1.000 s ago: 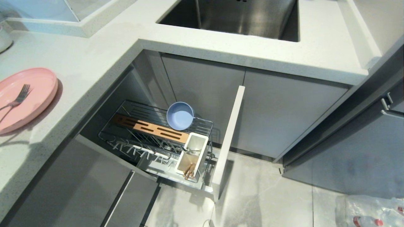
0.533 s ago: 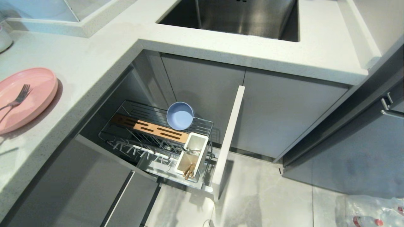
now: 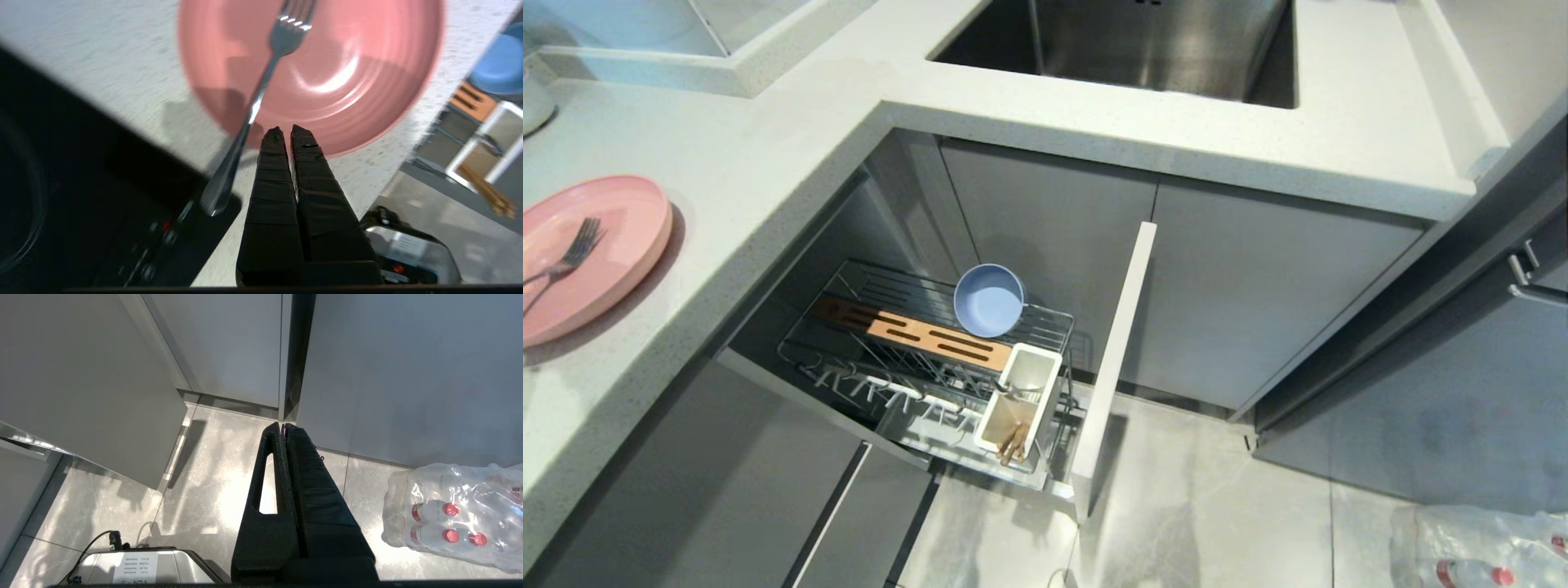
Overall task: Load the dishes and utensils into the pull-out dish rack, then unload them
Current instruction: Pick up the spoon and place it in the cupboard
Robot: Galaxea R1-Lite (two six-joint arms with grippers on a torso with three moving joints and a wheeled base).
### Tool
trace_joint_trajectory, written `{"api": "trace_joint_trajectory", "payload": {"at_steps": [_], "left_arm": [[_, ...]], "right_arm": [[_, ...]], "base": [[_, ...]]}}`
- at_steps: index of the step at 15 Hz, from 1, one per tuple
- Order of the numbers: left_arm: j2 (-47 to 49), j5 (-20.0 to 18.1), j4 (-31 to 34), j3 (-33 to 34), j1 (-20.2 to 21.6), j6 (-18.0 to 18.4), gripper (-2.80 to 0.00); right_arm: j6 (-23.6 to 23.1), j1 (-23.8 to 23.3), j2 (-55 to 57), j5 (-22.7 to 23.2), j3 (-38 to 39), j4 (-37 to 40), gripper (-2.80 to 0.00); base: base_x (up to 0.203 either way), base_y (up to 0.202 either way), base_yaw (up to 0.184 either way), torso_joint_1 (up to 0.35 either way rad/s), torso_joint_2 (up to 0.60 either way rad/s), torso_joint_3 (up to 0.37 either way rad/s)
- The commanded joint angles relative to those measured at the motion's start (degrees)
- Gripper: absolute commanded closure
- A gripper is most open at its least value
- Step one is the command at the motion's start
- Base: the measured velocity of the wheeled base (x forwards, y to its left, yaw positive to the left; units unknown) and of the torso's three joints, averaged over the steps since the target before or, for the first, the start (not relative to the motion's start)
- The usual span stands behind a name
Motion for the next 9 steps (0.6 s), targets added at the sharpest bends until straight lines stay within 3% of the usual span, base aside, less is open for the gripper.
{"api": "trace_joint_trajectory", "payload": {"at_steps": [1, 3, 7, 9], "left_arm": [[3.4, -5.7, 0.3, 0.0, 2.0, 1.9, 0.00], [5.3, -10.1, 0.5, 0.0, 4.6, 7.0, 0.00], [8.5, -10.6, 0.4, 0.2, 10.1, 18.4, 0.00], [9.6, -10.8, 0.5, 0.5, 10.1, 21.3, 0.00]], "right_arm": [[0.0, 0.0, 0.0, 0.0, 0.0, 0.0, 0.00], [0.0, 0.0, 0.0, 0.0, 0.0, 0.0, 0.00], [0.0, 0.0, 0.0, 0.0, 0.0, 0.0, 0.00], [0.0, 0.0, 0.0, 0.0, 0.0, 0.0, 0.00]], "base": [[0.000, 0.000, 0.000, 0.000, 0.00, 0.000], [0.000, 0.000, 0.000, 0.000, 0.00, 0.000], [0.000, 0.000, 0.000, 0.000, 0.00, 0.000], [0.000, 0.000, 0.000, 0.000, 0.00, 0.000]]}}
